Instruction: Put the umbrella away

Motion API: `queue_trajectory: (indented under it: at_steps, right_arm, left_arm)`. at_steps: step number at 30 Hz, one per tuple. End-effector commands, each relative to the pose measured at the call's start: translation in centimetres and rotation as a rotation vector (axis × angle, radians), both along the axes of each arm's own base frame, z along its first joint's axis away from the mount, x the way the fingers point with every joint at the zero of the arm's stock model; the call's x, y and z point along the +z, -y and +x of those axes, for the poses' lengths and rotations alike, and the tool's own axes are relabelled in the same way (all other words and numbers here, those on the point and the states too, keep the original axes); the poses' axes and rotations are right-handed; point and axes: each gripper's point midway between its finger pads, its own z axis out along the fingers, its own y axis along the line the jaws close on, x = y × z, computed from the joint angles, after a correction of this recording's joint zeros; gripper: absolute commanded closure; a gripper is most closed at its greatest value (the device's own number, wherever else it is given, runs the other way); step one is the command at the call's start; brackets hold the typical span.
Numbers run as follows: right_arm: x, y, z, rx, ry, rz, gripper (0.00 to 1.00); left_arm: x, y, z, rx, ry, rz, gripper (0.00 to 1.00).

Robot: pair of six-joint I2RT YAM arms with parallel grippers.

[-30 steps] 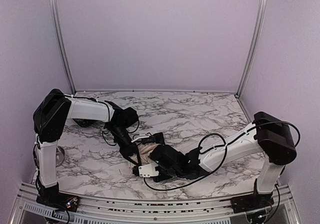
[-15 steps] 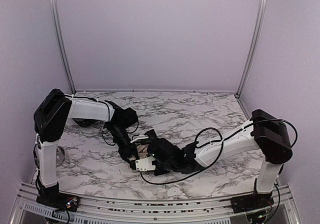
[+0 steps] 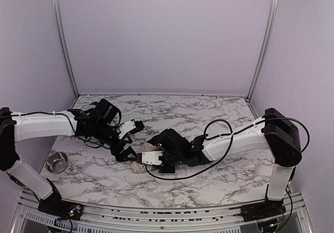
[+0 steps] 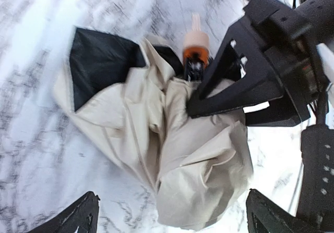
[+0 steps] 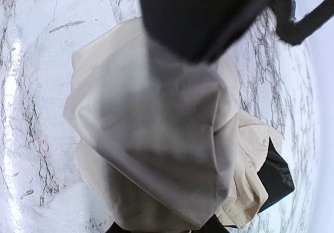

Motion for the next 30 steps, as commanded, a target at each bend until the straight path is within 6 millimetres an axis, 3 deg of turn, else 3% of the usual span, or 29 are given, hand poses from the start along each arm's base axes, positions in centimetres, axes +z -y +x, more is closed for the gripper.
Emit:
queue_trajectory:
  at_steps: [1, 3, 6, 10, 14, 22, 28, 30]
  right_arm:
    - [-9.8, 8.3, -6.0, -0.051, -0.453, -0.342, 0.75]
    - [-9.9, 8.4, -6.6, -0.059, -0.553, -0.348, 0.75]
    - [-10.4, 8.7, -7.4, -0.069, -0.661, -0.381, 0.75]
    - [-10.4, 8.6, -7.9, -0.082, -0.734, -0.398, 0.75]
    - [-9.1, 7.8, -8.2, -0.083, -0.854, -0.349, 0.75]
    - [-8.4, 6.7, -8.2, -0.093, -1.026, -0.283, 0.75]
    - [-7.7, 5.3, -6.4, -0.175, -1.111, -0.196, 0.75]
    - [-7.3, 4.7, -5.5, -0.213, -1.13, -0.152, 0.75]
  left_arm:
    - [6.0, -0.3, 1.9, 0.093, 0.383, -0.159, 0.01]
    - [7.2, -0.4, -0.5, 0.016, 0.504, -0.185, 0.01]
    - [6.6, -0.3, -4.7, -0.139, 0.63, -0.158, 0.01]
    - [3.2, 0.4, -7.6, -0.274, 0.624, -0.043, 0.01]
    - [0.2, 0.0, -6.5, -0.285, 0.649, 0.116, 0.01]
    - [-2.2, 1.0, -4.7, -0.364, 0.726, 0.229, 0.01]
    - [-4.5, 1.8, -5.0, -0.378, 0.634, 0.247, 0.01]
    - [-5.3, 1.8, -5.2, -0.36, 0.584, 0.261, 0.05]
